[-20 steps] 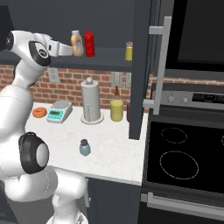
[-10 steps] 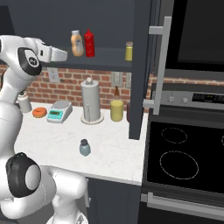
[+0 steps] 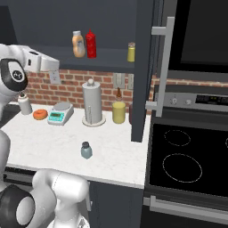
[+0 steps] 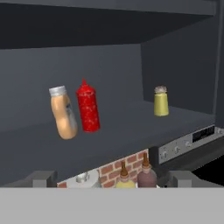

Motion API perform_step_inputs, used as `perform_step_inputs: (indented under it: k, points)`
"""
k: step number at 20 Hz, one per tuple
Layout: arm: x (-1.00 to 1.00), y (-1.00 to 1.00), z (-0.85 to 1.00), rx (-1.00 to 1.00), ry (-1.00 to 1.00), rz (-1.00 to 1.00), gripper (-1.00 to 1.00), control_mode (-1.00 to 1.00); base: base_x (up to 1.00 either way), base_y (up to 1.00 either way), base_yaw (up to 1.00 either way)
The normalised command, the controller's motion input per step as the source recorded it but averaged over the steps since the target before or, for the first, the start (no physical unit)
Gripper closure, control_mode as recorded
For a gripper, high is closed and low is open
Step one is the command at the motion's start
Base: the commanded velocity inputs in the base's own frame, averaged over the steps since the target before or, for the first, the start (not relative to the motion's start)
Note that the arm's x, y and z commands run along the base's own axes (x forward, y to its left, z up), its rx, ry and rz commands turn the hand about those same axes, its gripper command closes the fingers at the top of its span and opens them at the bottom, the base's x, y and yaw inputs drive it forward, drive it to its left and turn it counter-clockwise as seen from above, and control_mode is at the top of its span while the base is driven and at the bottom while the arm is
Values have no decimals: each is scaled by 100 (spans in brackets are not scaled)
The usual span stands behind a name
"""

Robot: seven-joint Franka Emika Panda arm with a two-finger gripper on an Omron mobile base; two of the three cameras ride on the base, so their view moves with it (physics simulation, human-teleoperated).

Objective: Put the shaker and condiment bottle from the counter next to their counterparts in the cabinet.

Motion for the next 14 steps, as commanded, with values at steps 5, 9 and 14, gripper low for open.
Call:
perform_step_inputs:
  k: [5, 9, 14]
  points:
    - [-82, 0, -13, 0, 0, -24, -100, -100, 0, 0, 0]
    - [-71, 0, -22, 0, 0, -34, -100, -100, 0, 0, 0]
    - [-57, -1, -26, 0, 0, -27, -100, -100, 0, 0, 0]
